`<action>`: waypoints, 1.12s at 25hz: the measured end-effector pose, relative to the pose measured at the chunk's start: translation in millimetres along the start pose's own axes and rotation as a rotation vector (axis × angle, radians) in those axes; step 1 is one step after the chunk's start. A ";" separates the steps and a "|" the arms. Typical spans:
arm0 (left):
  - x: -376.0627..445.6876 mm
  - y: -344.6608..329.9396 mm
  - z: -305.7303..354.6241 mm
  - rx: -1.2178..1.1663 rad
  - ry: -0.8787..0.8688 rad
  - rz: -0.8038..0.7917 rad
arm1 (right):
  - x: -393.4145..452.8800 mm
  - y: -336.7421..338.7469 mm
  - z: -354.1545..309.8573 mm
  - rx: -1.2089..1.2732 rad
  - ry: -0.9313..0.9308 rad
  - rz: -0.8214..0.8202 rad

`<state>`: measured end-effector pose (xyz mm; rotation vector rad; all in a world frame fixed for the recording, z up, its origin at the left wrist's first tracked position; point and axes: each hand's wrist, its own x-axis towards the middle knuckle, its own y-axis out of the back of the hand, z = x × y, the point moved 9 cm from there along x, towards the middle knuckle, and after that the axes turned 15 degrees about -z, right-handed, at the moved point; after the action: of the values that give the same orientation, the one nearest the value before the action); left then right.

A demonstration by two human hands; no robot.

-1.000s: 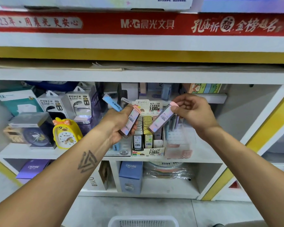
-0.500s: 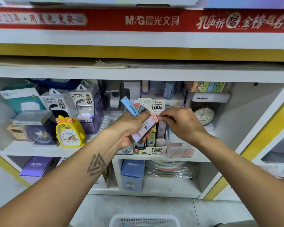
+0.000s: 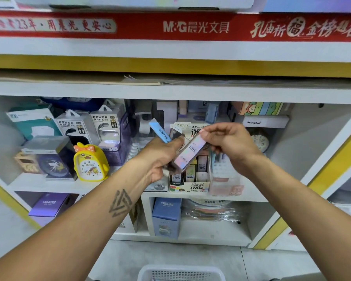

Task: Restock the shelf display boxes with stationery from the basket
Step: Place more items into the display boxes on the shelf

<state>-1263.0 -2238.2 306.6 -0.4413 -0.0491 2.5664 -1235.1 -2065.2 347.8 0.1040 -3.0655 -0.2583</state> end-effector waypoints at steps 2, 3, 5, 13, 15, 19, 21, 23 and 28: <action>1.0 10.4 3.0 -0.002 -0.017 0.062 | -3.3 21.8 -10.3 -0.061 0.063 0.105; 1.4 13.6 4.8 -0.014 -0.028 0.076 | -5.2 28.8 -14.9 -0.137 0.095 0.138; 2.3 14.6 6.7 -0.036 -0.042 0.074 | -8.3 30.7 -23.4 -0.392 0.151 0.154; 3.7 -5.8 -0.7 0.019 0.006 -0.046 | -3.9 -16.8 -7.7 -1.092 0.160 -0.064; 3.1 -9.5 -3.0 0.045 0.028 -0.083 | -4.6 -18.2 -10.5 -1.169 0.170 -0.029; 2.8 -14.6 -6.1 0.117 0.059 -0.163 | -10.4 -14.1 -34.8 -0.645 0.290 0.064; 2.8 -19.5 -7.9 0.175 0.075 -0.213 | -6.7 -34.8 -35.3 -0.435 0.268 -0.085; 2.8 -24.2 -9.8 0.239 0.090 -0.240 | -3.0 -51.6 -29.9 -0.360 0.226 -0.162; -4.8 -11.3 -6.9 0.246 0.135 -0.239 | 2.5 -22.9 -25.9 0.174 0.198 0.008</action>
<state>-1251.3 -2231.4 302.9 -0.4810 0.2456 2.2660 -1234.4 -2092.2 369.6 0.1175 -2.8840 0.0193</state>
